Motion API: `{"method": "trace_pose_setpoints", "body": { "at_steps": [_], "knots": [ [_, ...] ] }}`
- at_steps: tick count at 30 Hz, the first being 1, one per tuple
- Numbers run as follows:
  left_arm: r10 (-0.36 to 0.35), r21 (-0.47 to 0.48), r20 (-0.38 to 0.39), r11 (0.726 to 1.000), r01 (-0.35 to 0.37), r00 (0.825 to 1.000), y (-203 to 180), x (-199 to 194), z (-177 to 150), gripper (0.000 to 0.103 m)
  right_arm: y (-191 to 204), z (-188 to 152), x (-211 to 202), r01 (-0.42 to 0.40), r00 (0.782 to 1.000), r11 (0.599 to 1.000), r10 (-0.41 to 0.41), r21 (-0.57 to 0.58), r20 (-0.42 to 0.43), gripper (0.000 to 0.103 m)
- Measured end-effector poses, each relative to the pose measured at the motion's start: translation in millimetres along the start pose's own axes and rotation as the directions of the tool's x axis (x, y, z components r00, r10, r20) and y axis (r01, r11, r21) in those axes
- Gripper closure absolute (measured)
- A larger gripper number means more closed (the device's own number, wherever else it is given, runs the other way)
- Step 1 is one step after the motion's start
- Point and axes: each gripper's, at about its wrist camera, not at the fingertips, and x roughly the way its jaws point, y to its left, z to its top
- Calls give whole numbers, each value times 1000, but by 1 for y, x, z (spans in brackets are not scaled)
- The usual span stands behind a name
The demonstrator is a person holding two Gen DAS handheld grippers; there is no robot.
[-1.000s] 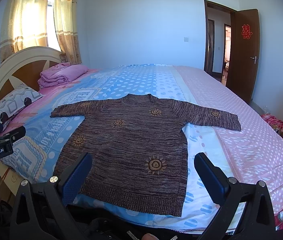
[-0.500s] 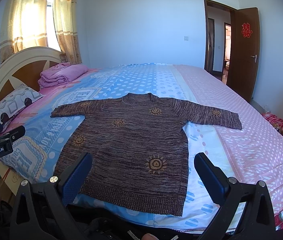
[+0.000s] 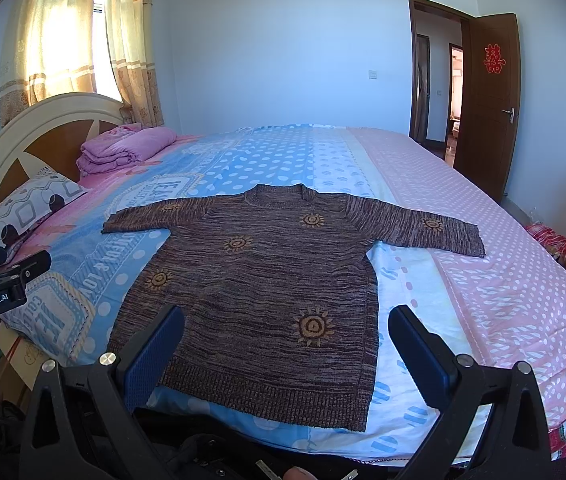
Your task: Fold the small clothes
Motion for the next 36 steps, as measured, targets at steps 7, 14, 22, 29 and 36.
{"method": "trace_pose_setpoints", "body": {
  "at_steps": [7, 14, 22, 29, 36],
  "knots": [
    [2, 2, -9, 1000, -2, 1000, -1, 3, 0, 0, 0, -1, 2, -5, 1000, 1000, 5, 2, -10, 1],
    [2, 3, -10, 1000, -2, 1000, -1, 3, 0, 0, 0, -1, 2, -9, 1000, 1000, 9, 4, -15, 1],
    [2, 4, -15, 1000, -2, 1000, -1, 5, -1, 0, 0, -1, 2, -10, 1000, 1000, 10, 4, -16, 1],
    [0, 7, -22, 1000, 0, 1000, -2, 7, -2, 0, 1, -1, 2, -11, 1000, 1000, 11, 5, -18, 1],
    [-4, 11, -42, 1000, 4, 999, -3, 13, -2, 0, 1, -2, 6, -18, 999, 1000, 18, 2, -29, 1]
  ]
}}
